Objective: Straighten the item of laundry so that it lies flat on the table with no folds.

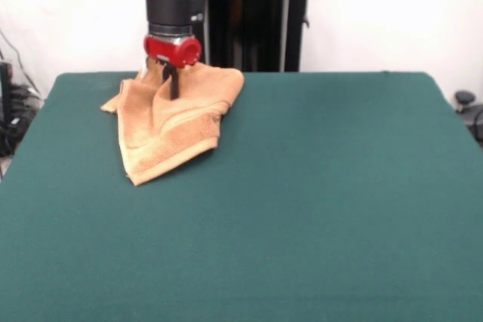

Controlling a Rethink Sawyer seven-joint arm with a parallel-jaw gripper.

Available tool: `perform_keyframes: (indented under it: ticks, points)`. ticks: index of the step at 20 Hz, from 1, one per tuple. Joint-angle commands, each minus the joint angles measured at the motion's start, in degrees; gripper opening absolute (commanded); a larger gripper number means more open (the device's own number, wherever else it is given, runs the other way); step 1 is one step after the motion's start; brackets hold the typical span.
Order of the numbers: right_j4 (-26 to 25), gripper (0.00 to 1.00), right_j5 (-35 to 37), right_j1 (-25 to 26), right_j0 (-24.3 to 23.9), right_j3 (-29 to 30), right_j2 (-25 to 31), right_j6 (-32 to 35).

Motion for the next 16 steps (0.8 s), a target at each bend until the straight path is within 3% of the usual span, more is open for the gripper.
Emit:
perform_keyframes:
  ticks: [1,7,9,10,13,16]
  points:
    - [1.84,0.00,5.92,4.50,2.21,-2.60,9.43,5.25]
    - [1.78,0.00,6.60,4.86,2.42,-3.16,9.37,4.81]
    - [2.92,0.00,5.80,4.63,7.54,-4.92,4.11,2.86]
    - [3.18,1.00,5.66,4.69,9.03,-5.66,2.44,2.53]
    - [2.08,1.00,7.24,4.44,9.05,-6.18,2.52,1.69]
    - [0.15,1.00,9.24,3.79,5.84,-5.68,5.66,1.69]
